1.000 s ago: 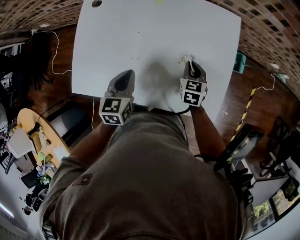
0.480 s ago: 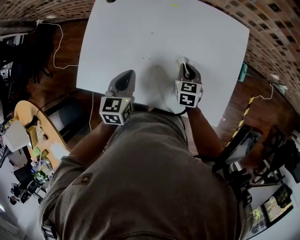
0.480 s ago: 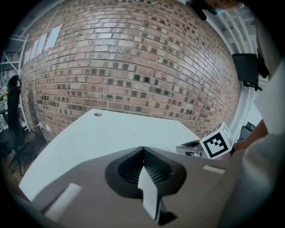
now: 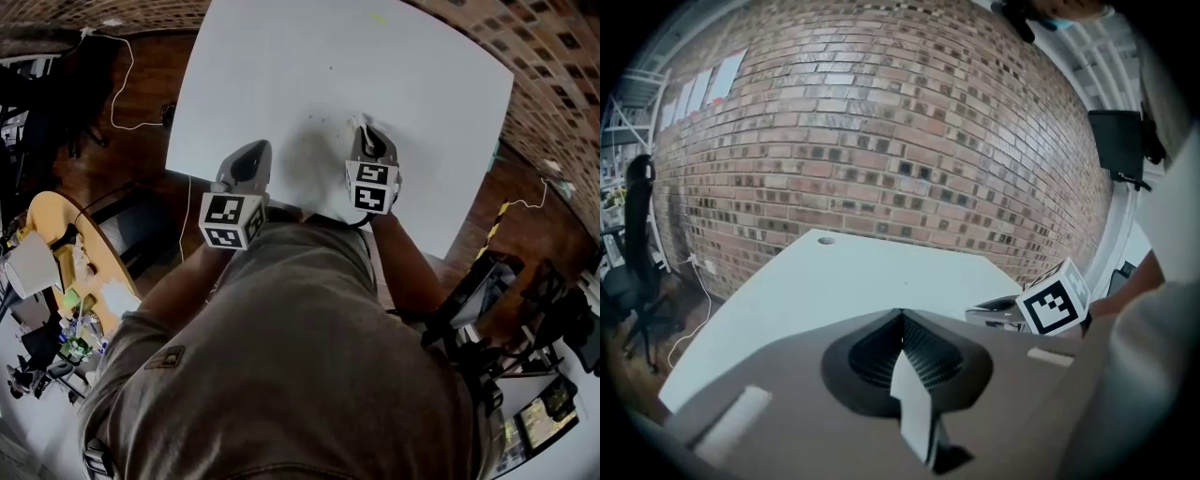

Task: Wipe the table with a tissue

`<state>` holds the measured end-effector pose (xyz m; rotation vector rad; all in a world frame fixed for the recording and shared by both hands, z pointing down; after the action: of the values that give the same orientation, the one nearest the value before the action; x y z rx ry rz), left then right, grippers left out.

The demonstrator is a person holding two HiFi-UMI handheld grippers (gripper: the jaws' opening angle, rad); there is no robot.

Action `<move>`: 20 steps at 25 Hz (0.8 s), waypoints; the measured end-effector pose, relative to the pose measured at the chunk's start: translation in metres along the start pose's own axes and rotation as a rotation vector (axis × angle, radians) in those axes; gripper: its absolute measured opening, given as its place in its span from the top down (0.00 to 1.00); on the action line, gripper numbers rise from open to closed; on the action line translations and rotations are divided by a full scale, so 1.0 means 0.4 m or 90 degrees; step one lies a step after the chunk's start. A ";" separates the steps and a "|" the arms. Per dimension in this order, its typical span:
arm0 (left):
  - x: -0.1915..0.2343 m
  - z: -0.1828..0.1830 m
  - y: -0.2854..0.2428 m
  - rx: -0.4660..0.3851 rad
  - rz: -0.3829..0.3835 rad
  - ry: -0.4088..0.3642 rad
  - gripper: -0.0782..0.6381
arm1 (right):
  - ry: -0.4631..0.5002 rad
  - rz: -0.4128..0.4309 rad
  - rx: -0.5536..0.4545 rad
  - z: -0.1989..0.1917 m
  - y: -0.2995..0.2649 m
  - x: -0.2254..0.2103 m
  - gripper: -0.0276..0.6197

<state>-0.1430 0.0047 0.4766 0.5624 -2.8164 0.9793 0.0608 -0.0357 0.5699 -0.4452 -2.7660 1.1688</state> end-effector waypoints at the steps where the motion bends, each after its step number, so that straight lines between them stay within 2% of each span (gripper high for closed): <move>1: 0.006 0.000 0.002 0.000 0.001 0.001 0.89 | 0.001 0.002 0.000 0.002 -0.003 0.008 0.90; 7: 0.030 -0.006 0.009 0.002 -0.005 -0.001 0.89 | 0.004 0.009 0.002 0.008 -0.004 0.044 0.90; 12: 0.007 0.009 0.006 -0.006 -0.005 -0.009 0.89 | -0.019 -0.007 -0.006 -0.005 0.017 0.005 0.90; 16: -0.023 0.024 0.010 -0.019 0.003 -0.010 0.89 | -0.028 0.003 -0.018 0.004 0.020 -0.014 0.90; 20: -0.020 0.028 0.012 -0.022 0.000 -0.003 0.89 | -0.033 0.004 -0.002 -0.003 0.004 -0.005 0.90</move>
<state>-0.1374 0.0037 0.4631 0.5605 -2.8311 0.9294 0.0635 -0.0345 0.5695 -0.4305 -2.8121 1.1945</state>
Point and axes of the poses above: the fingertips, and each gripper's own axes: y backward along the fingers, x to its left, z out of its top, the point moved 2 cm from there along y, backward along the fingers, and after that the axes turned 1 degree about x, right-handed, at the moved point
